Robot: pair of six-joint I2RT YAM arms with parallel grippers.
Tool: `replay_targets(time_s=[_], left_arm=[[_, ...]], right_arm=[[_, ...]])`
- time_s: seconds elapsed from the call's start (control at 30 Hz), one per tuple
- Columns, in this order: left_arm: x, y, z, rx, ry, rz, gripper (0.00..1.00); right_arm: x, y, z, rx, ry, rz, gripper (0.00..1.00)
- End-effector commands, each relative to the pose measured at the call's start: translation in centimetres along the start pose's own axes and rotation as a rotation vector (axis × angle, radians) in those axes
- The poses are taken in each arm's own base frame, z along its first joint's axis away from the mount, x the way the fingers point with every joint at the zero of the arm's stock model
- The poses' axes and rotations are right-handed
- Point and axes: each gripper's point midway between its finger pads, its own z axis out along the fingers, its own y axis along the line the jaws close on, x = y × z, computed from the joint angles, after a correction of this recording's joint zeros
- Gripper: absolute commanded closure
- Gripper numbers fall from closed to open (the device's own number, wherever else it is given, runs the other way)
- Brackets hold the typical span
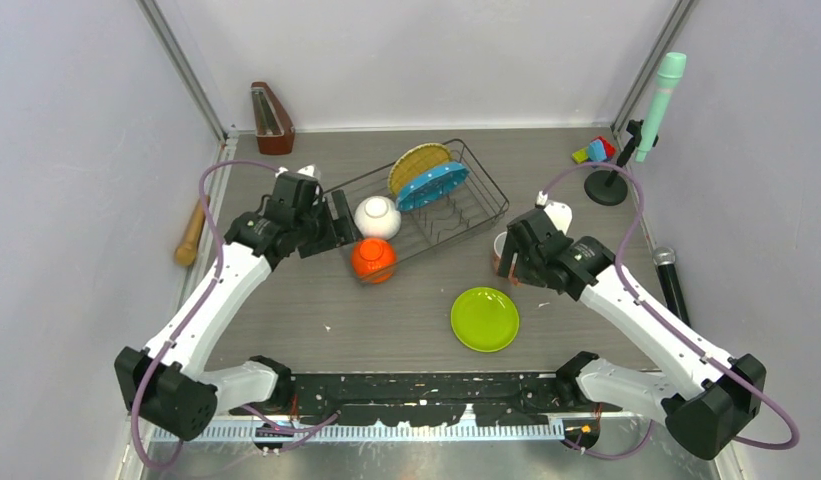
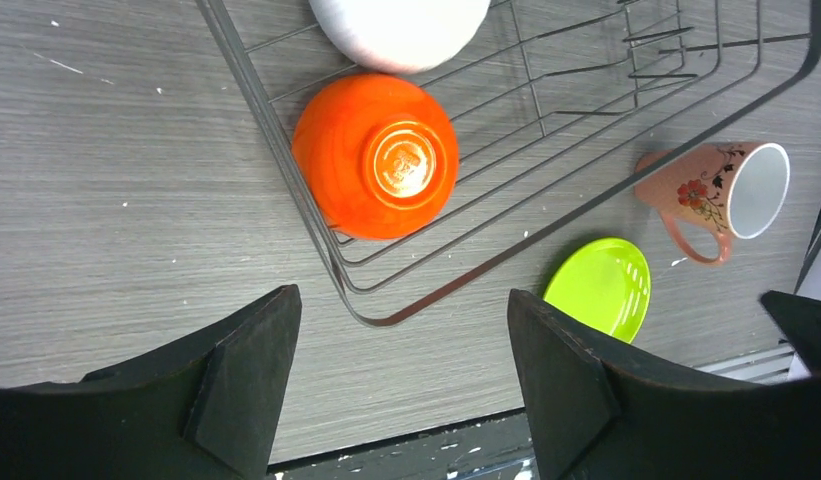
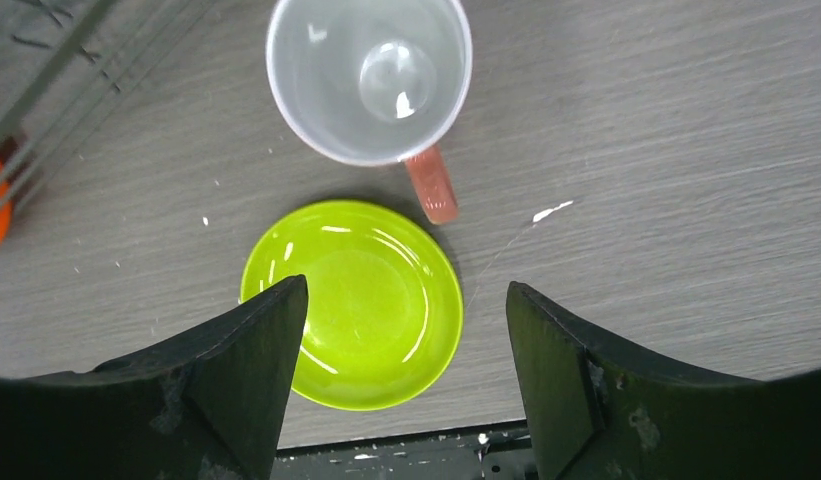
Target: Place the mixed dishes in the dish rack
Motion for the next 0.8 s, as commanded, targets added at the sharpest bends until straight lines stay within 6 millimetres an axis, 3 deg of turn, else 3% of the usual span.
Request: replay_targets(time_s=[0.0, 0.13, 0.27, 0.47, 0.63, 0.77], left_arm=[[-1.2, -0.8, -2.7, 0.057, -0.059, 0.1, 0.2], [-0.1, -4.5, -5.1, 0.298, -0.039, 0.15, 0.17], [2.8, -7.5, -6.0, 0.513, 0.042, 0.093, 0.17], [5.6, -7.3, -5.5, 0.468, 0.091, 0.16, 0.16], [5.7, -7.8, -5.8, 0.49, 0.103, 0.158, 0.16], [5.4, -8.0, -6.2, 0.497, 0.095, 0.158, 0.17]], right_arm=[[2.9, 0.2, 0.7, -0.021, 0.097, 0.053, 0.21], [4.6, 0.0, 0.9, -0.07, 0.104, 0.123, 0.22], [5.7, -0.7, 1.4, -0.091, 0.077, 0.174, 0.24], [5.0, -1.2, 2.4, -0.093, -0.01, 0.194, 0.38], [2.4, -0.2, 2.7, -0.12, -0.094, 0.035, 0.4], [1.3, -0.2, 4.5, -0.037, -0.111, -0.06, 0.44]])
